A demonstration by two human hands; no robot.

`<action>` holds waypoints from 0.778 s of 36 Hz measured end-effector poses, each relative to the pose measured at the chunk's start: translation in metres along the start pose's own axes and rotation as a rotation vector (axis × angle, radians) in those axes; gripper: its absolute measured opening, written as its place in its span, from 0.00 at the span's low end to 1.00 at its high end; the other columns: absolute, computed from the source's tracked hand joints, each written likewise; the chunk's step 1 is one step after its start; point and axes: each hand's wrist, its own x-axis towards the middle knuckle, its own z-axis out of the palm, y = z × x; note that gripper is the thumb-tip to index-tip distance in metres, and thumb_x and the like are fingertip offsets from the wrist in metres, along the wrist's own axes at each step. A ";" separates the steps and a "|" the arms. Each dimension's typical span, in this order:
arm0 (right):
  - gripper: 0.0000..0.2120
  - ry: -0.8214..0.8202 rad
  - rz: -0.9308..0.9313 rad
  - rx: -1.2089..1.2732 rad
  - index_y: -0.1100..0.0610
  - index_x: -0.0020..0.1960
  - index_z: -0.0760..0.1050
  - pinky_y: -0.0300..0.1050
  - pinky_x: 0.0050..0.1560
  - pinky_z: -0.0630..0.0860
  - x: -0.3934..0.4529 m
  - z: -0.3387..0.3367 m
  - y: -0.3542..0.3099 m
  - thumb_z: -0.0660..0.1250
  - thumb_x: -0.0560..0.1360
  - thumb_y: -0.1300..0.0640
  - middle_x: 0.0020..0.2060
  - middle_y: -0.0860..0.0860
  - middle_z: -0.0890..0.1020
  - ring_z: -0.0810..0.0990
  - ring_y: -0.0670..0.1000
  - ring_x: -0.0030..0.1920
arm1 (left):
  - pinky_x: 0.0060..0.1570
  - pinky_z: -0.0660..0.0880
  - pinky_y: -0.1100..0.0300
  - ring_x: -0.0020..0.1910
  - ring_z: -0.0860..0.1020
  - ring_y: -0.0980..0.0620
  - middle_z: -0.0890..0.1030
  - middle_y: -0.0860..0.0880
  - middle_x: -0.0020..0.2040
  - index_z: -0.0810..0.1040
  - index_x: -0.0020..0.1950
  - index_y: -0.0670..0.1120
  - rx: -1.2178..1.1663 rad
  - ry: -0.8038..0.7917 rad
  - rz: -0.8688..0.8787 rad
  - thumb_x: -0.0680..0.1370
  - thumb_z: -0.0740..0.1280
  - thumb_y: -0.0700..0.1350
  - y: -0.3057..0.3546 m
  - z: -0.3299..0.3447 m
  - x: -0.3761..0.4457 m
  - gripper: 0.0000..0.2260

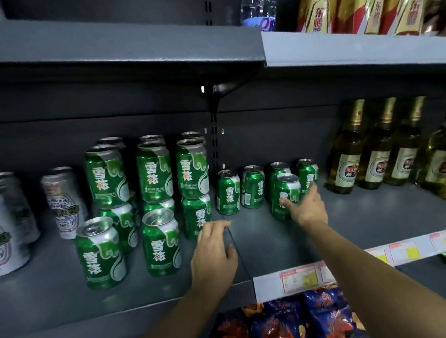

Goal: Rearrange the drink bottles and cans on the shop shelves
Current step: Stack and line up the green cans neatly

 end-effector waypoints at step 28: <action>0.26 -0.254 -0.321 0.138 0.50 0.58 0.68 0.49 0.52 0.76 -0.117 0.050 -0.053 0.72 0.68 0.39 0.48 0.47 0.81 0.79 0.51 0.49 | 0.60 0.70 0.47 0.70 0.63 0.45 0.65 0.47 0.71 0.68 0.70 0.46 0.165 0.320 -0.151 0.72 0.73 0.44 -0.044 -0.072 0.003 0.28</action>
